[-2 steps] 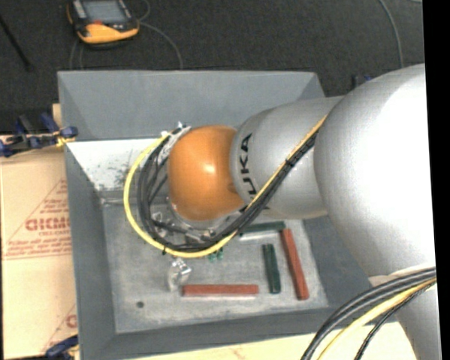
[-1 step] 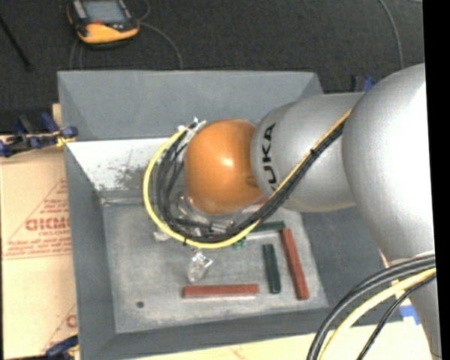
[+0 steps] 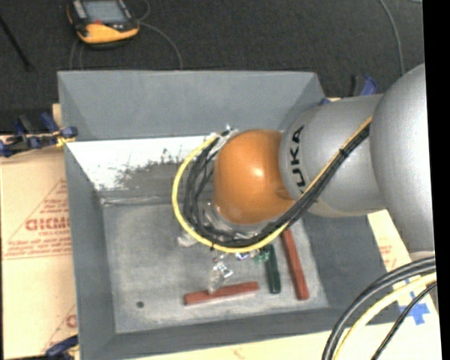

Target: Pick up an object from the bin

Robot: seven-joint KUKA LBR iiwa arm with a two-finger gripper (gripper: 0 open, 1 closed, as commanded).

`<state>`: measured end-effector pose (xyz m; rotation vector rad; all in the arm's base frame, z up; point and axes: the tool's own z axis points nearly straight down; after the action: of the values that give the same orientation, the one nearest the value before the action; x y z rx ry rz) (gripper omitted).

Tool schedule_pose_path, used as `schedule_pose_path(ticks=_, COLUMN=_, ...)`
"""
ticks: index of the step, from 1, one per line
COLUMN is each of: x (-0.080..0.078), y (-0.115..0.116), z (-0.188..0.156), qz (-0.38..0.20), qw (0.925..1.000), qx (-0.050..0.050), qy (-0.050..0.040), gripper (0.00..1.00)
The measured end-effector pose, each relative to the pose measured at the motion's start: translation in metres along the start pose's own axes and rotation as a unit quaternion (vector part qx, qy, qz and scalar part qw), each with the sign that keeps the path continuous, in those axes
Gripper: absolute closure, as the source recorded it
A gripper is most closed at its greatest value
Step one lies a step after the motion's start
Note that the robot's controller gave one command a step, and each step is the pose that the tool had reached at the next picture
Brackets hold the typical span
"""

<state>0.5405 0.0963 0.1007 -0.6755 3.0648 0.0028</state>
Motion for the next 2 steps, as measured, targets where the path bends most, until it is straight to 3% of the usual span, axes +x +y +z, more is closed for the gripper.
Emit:
schedule_pose_path(ticks=1, x=0.019, y=-0.011, z=-0.007, qz=-0.020, qw=0.9998, qx=0.002, qy=0.0025, gripper=0.00)
schedule_pose_path(ticks=2, x=0.063, y=0.007, z=0.022, qz=-0.086, qw=0.9962, qx=0.002, qy=0.0077, gripper=1.00)
